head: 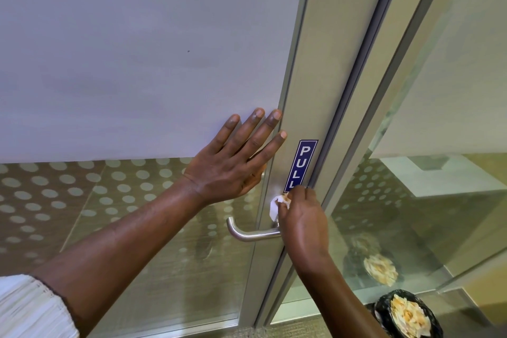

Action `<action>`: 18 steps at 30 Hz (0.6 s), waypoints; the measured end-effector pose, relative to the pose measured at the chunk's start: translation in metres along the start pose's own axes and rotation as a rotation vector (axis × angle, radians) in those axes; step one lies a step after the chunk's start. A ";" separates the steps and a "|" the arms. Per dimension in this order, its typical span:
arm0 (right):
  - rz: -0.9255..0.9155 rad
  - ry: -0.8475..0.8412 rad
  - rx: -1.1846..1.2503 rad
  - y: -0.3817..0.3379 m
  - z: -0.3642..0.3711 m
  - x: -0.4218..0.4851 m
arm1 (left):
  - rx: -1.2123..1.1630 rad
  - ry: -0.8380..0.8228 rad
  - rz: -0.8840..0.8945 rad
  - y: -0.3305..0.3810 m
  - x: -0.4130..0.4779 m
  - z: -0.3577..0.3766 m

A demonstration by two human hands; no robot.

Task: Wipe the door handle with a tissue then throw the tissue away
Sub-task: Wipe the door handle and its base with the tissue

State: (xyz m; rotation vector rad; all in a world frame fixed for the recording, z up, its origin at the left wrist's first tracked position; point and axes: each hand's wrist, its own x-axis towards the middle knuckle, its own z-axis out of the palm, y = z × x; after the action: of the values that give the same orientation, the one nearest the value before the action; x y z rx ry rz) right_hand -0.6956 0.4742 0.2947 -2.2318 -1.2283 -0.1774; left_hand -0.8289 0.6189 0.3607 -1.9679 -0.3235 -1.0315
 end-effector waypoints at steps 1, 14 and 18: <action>0.004 0.025 0.026 0.003 0.000 0.002 | 0.001 0.001 -0.001 0.000 0.000 0.000; -0.127 0.317 0.013 0.021 -0.006 0.005 | 0.000 0.014 -0.007 0.001 -0.004 0.006; -0.228 0.082 0.014 0.010 0.003 -0.008 | 0.001 0.011 -0.004 0.002 -0.005 0.008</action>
State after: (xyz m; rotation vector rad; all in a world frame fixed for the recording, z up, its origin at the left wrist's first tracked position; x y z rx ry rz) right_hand -0.6924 0.4663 0.2852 -2.0477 -1.4319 -0.3447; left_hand -0.8263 0.6245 0.3536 -1.9612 -0.3223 -1.0443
